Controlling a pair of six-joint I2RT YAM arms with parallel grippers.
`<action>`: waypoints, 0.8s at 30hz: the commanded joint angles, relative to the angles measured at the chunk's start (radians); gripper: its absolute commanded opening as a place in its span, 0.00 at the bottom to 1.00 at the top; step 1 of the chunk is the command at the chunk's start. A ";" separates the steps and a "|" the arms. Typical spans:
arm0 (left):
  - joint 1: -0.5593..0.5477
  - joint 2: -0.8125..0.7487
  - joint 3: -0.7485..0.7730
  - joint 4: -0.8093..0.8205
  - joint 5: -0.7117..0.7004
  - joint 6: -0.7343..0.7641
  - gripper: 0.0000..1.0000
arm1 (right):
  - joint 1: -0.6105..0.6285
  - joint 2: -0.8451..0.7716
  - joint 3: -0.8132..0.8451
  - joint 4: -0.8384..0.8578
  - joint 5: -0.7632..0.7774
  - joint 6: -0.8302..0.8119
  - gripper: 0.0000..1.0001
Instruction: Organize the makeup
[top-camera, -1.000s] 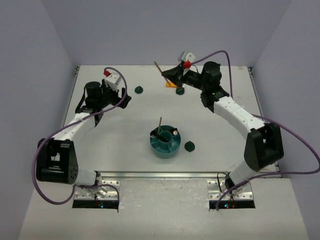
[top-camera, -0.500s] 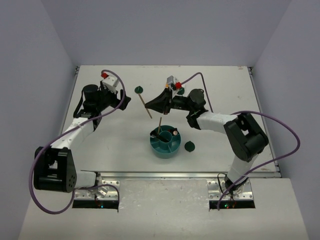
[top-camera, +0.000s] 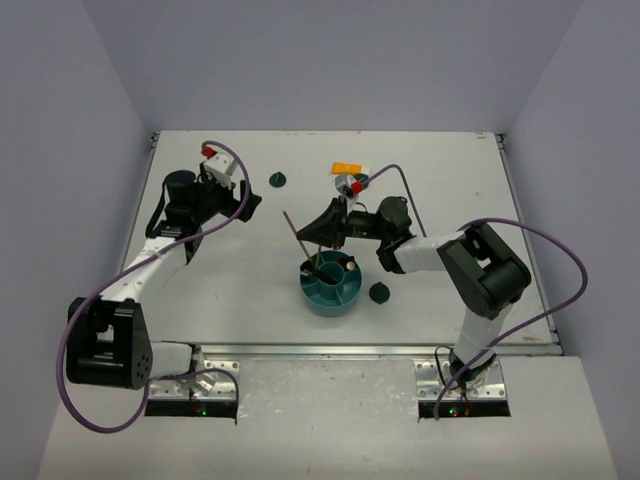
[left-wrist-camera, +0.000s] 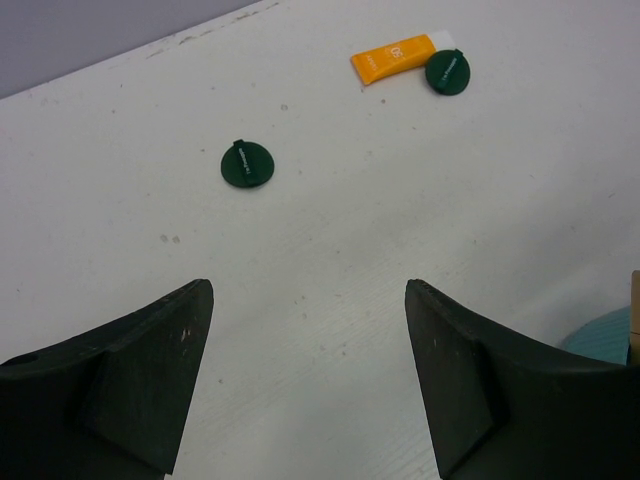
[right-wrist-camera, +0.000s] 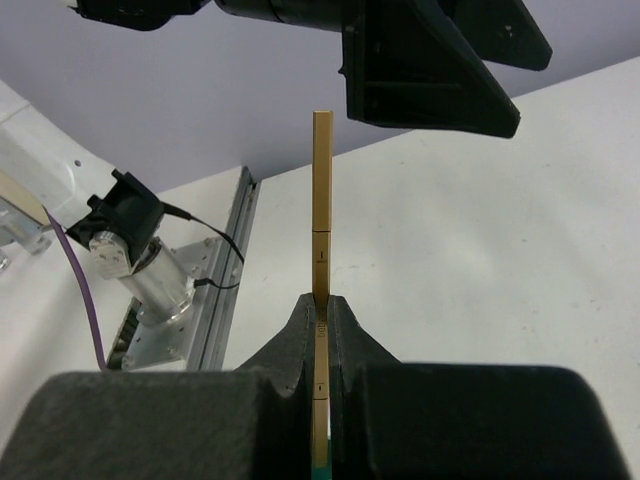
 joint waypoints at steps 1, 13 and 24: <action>0.010 -0.049 0.005 0.018 0.007 0.008 0.75 | 0.004 0.036 0.008 0.144 -0.001 0.030 0.00; 0.010 -0.071 -0.002 0.000 -0.013 0.028 0.75 | 0.004 0.086 -0.053 0.212 -0.005 0.053 0.00; 0.010 -0.072 -0.004 0.003 -0.010 0.027 0.76 | 0.004 0.109 -0.086 0.255 0.001 0.046 0.00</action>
